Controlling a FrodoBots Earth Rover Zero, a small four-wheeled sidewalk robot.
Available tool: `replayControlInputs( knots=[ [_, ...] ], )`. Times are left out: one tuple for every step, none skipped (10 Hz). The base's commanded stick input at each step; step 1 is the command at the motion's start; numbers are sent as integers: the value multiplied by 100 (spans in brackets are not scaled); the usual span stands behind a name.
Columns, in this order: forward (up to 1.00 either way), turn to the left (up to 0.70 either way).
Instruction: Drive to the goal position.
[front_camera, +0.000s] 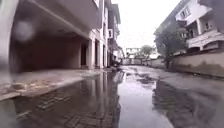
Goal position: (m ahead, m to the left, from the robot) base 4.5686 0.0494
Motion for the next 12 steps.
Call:
replayControlInputs(
  knots=[
    [70,-22],
    [70,-7],
    [70,-5],
    [70,-2],
    [70,0],
    [70,0],
    [70,0],
    [70,0],
    [70,0],
    [70,0],
    [70,0],
    [70,0]
  ],
)
